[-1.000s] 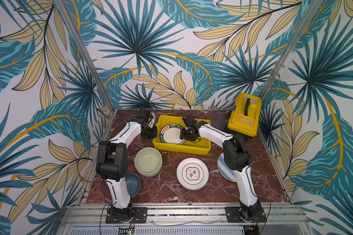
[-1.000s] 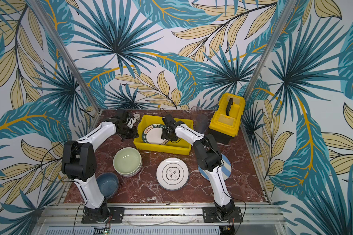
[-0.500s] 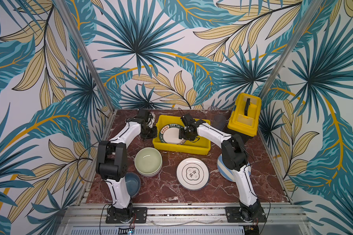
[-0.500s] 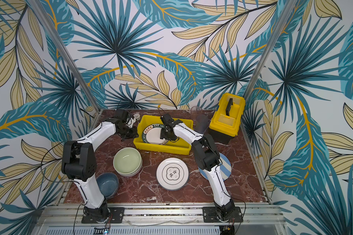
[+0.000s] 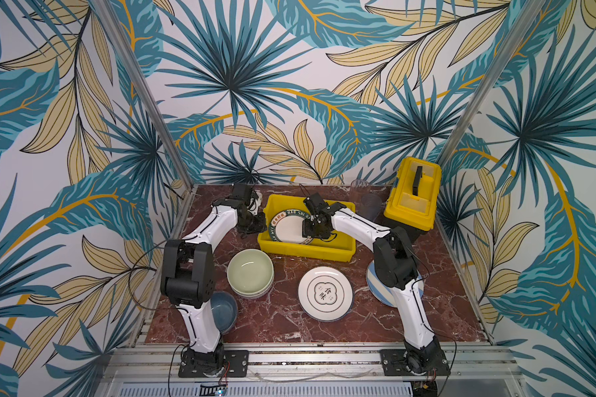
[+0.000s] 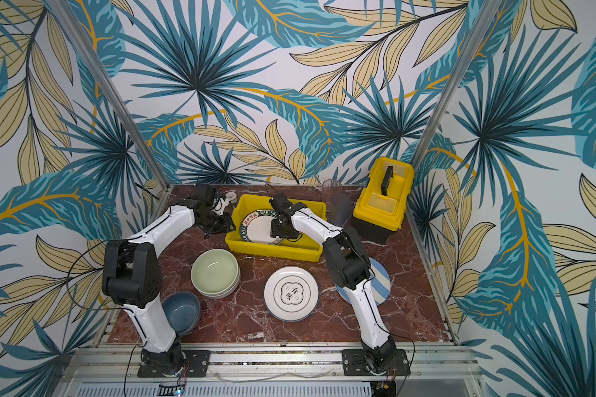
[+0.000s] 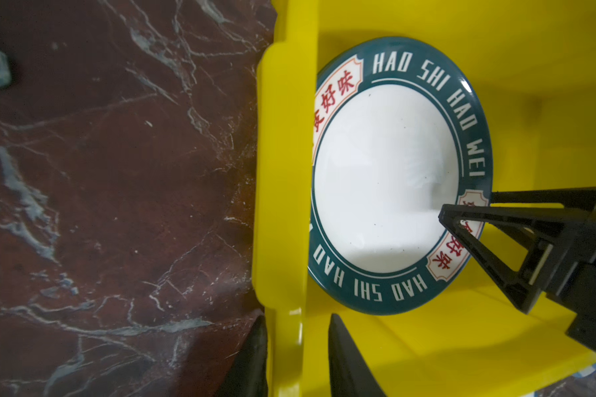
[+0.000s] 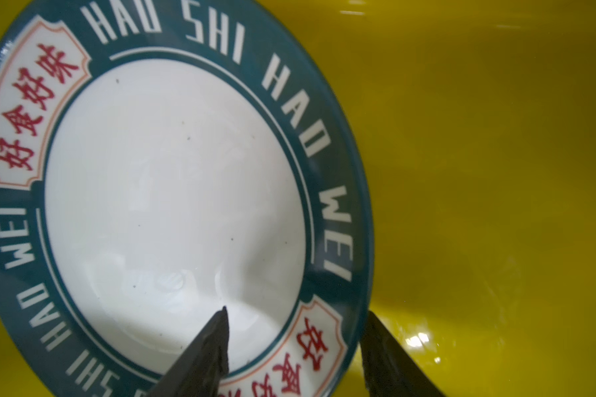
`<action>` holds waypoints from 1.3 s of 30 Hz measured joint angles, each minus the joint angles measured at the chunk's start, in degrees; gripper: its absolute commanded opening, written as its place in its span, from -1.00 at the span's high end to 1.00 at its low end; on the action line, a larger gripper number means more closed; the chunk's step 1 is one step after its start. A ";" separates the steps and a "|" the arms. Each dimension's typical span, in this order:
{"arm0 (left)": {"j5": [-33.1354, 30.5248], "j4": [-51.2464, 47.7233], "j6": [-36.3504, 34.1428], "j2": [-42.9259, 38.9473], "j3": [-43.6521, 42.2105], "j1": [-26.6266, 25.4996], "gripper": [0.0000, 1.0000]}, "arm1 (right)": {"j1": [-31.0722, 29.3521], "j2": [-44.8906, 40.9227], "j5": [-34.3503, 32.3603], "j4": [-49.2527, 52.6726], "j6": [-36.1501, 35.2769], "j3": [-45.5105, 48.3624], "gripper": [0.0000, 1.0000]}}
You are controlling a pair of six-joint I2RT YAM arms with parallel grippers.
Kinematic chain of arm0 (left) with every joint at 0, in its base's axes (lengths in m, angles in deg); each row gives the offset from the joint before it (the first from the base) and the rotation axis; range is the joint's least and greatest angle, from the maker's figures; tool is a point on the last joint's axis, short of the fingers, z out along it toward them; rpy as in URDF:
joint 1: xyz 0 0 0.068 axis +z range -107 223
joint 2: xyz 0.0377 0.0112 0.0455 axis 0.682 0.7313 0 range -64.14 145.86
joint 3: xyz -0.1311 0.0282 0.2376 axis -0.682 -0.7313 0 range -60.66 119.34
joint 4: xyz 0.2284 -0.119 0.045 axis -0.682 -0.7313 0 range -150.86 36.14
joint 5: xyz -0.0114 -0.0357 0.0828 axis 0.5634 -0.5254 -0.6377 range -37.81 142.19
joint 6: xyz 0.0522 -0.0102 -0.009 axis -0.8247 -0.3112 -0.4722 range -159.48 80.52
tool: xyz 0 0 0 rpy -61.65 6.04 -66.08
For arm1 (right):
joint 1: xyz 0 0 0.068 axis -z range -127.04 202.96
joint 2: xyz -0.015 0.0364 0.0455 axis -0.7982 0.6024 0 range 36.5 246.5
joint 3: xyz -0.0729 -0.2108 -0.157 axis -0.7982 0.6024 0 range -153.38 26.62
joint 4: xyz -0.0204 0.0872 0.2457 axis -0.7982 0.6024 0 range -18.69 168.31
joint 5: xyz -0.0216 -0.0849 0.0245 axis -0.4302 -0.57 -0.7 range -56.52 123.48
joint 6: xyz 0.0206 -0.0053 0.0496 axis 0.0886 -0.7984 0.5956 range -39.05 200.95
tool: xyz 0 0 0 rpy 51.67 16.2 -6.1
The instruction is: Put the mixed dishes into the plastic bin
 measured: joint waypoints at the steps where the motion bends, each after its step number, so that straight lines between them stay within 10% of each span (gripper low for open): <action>1: -0.02 -0.09 0.09 -0.70 0.11 0.00 0.24 | 0.00 -0.72 -0.59 0.59 -0.35 0.00 -0.28; 10: -1.20 -1.42 0.83 -10.27 3.58 -0.02 -0.21 | 0.02 -14.38 -5.03 1.95 -3.41 1.75 -0.29; 20: 0.96 -1.79 -0.15 -26.03 -6.64 -2.05 -0.26 | 0.02 -35.82 -2.78 0.94 -6.80 19.47 -0.26; 39: -0.22 -2.64 8.63 -34.12 -23.28 -31.87 0.08 | 0.00 -66.51 3.41 -9.01 -3.50 63.25 -0.07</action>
